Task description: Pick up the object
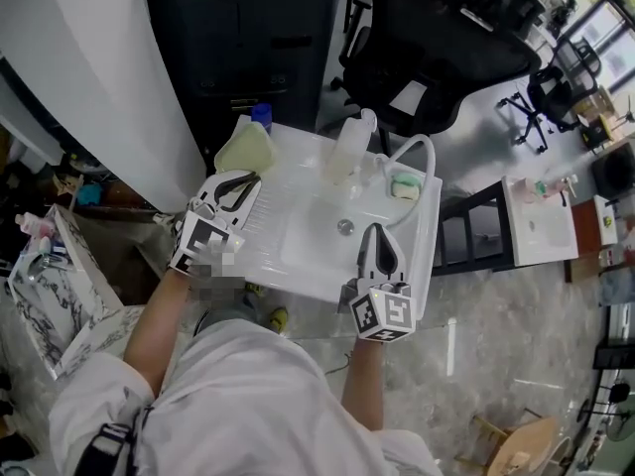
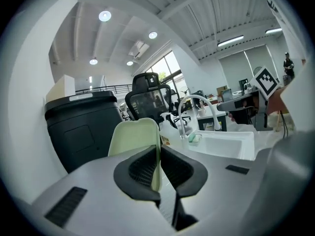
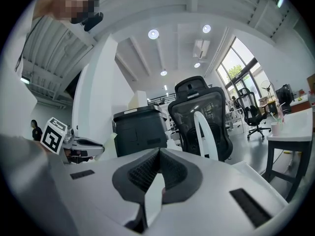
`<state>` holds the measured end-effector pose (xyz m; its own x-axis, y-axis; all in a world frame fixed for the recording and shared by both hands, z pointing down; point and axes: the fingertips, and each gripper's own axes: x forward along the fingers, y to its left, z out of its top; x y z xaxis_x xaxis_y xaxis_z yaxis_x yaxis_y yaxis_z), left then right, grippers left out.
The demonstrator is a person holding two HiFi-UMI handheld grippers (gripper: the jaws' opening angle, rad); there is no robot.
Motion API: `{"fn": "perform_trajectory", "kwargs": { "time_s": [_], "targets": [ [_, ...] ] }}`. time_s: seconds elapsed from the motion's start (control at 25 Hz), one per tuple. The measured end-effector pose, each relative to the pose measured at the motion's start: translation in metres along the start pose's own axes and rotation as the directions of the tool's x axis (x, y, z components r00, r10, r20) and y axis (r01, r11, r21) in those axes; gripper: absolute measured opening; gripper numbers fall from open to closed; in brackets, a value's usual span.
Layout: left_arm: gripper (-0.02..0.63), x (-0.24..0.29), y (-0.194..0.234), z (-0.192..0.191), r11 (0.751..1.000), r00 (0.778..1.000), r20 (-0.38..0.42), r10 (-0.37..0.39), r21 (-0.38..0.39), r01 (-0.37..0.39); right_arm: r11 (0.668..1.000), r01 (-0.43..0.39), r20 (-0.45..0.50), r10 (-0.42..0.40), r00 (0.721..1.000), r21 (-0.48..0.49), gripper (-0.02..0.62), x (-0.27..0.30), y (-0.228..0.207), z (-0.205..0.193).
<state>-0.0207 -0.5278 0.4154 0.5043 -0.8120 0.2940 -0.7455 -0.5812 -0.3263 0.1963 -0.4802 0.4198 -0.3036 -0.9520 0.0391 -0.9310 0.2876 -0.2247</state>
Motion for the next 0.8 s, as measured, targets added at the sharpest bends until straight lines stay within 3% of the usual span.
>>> {"fn": "perform_trajectory", "kwargs": {
  "time_s": [0.44,0.8],
  "targets": [
    [0.041,-0.057,0.019,0.009,0.990,0.990,0.073,0.125,-0.082,-0.119,0.999,-0.018,0.033,0.020,0.999,-0.039,0.005,-0.008,0.013,0.015],
    [0.040,-0.071,0.028,0.005,0.980,0.981,0.092,0.171,-0.120,-0.160,0.997,-0.015,0.049,0.019,0.999,-0.078,0.005,-0.011,0.018,0.021]
  ]
}}
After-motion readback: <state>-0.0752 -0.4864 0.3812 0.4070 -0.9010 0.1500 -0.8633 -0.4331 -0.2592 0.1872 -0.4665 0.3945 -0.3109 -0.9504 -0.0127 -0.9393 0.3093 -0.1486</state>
